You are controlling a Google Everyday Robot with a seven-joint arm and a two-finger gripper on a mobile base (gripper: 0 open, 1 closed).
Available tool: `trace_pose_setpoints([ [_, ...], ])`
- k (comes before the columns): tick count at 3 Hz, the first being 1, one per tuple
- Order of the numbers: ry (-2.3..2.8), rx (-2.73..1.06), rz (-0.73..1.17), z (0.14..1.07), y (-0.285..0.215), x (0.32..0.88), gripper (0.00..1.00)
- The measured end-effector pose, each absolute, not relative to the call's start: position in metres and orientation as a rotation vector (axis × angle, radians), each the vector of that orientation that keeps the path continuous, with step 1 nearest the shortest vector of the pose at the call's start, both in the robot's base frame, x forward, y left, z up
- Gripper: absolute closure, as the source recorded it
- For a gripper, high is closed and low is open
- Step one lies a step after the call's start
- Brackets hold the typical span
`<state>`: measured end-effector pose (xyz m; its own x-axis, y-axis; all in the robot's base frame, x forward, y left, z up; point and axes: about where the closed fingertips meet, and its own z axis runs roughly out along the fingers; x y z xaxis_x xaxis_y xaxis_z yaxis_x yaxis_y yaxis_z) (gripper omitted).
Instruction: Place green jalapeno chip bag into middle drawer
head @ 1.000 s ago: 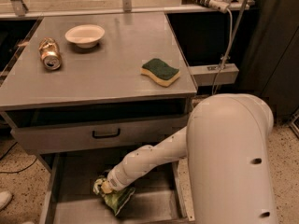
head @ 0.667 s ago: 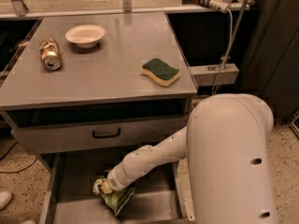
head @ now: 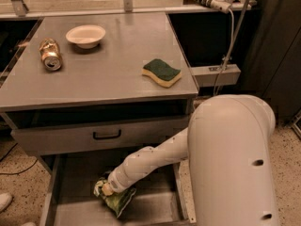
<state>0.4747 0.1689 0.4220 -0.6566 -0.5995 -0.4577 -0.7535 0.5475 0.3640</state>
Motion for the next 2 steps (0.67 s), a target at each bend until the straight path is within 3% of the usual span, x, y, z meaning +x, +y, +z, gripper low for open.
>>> trace_pose_setpoints([
  [1,2.507,-1.125,0.788,0.4220,0.1689,0.4747,0.11],
  [2,2.507,-1.125,0.788,0.4220,0.1689,0.4747,0.00],
])
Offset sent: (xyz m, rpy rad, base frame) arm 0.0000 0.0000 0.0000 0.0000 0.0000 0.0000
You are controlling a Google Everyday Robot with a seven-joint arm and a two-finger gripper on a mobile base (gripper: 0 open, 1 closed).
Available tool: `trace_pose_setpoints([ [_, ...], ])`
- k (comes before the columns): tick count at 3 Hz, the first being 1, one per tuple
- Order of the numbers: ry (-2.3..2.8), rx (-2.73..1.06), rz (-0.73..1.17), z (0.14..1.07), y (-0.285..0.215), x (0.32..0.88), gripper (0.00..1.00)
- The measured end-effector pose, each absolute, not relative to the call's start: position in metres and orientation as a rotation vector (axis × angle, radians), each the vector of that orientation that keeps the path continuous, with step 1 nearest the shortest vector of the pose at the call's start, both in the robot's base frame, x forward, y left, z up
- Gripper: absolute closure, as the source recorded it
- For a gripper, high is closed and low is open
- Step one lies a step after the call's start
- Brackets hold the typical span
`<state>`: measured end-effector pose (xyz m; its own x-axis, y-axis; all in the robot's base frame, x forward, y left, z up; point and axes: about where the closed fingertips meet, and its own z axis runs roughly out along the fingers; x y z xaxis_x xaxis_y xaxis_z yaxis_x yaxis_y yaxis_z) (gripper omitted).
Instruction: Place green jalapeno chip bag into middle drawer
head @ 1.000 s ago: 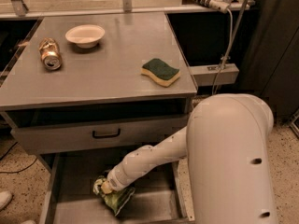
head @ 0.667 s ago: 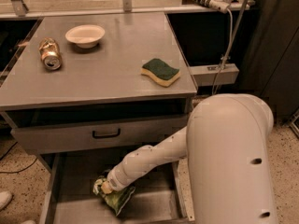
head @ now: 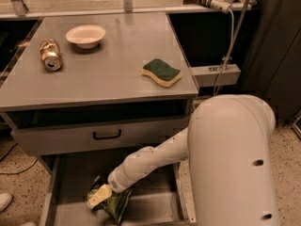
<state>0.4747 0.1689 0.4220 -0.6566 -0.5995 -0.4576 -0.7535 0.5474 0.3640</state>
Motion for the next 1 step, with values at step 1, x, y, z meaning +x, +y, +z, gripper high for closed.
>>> trace_pose_setpoints([
  [1,2.507,-1.125,0.788,0.4220,0.1689,0.4747,0.00],
])
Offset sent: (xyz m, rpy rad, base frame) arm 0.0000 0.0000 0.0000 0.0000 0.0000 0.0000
